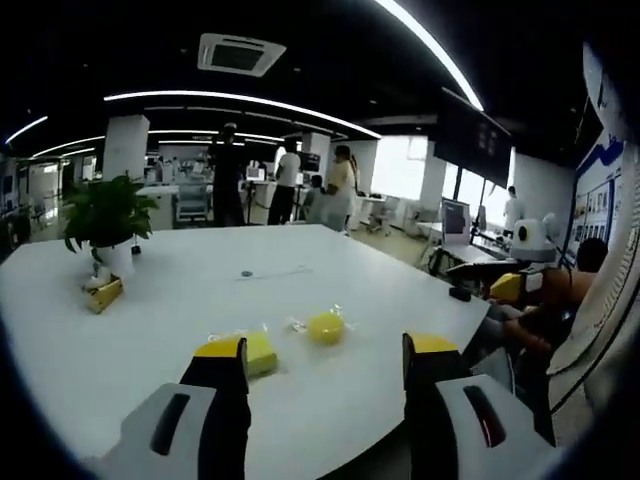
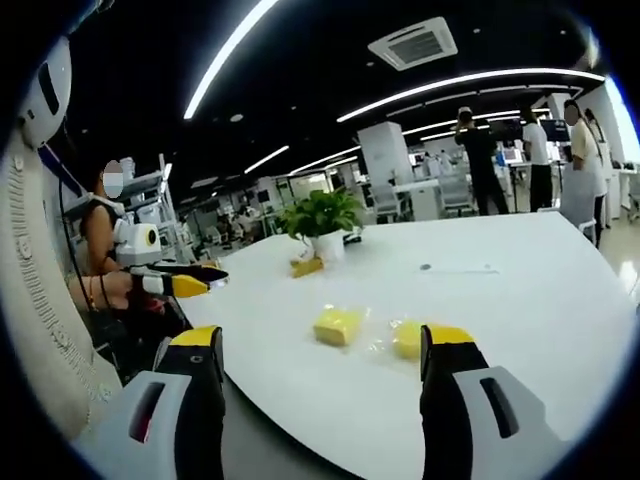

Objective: Compare the silicone blocks by pressing each to a similar depth, holding the contact briefly, and releasing to observe deformation and rebound differences across the visible hardness samples.

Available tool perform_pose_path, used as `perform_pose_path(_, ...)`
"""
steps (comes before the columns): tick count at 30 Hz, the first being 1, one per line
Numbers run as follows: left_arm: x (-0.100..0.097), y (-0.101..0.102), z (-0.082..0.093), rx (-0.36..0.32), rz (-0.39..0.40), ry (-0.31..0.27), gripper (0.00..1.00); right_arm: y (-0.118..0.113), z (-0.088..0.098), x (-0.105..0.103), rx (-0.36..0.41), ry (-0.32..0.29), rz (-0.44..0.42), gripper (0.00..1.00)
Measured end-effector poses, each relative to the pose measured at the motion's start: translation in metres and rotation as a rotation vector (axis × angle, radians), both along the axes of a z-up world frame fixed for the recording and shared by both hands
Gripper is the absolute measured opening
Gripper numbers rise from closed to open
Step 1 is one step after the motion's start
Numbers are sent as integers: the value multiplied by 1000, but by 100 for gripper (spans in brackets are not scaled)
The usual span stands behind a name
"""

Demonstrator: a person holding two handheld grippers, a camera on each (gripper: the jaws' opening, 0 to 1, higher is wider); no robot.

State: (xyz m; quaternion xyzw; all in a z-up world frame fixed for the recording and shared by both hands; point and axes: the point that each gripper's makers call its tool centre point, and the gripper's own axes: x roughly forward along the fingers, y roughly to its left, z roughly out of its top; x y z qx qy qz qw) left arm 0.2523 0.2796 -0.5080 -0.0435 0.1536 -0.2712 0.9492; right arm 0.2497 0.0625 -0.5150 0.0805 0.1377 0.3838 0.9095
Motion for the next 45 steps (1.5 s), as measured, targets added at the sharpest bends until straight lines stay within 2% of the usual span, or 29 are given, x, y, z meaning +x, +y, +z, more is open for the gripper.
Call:
perform_pose_path(11,-5,1,-6,13,-5,25,62,2,-4,-1,-7,10,-4,73)
perform_pose_path(25,-4,-4,-7,5,-26,42,62,-7,-8,-4,-9,21,-34,72)
perform_pose_path(45,-3,-1,-12,15,-23,64,62,-5,-12,-2,-2,35,-35,70)
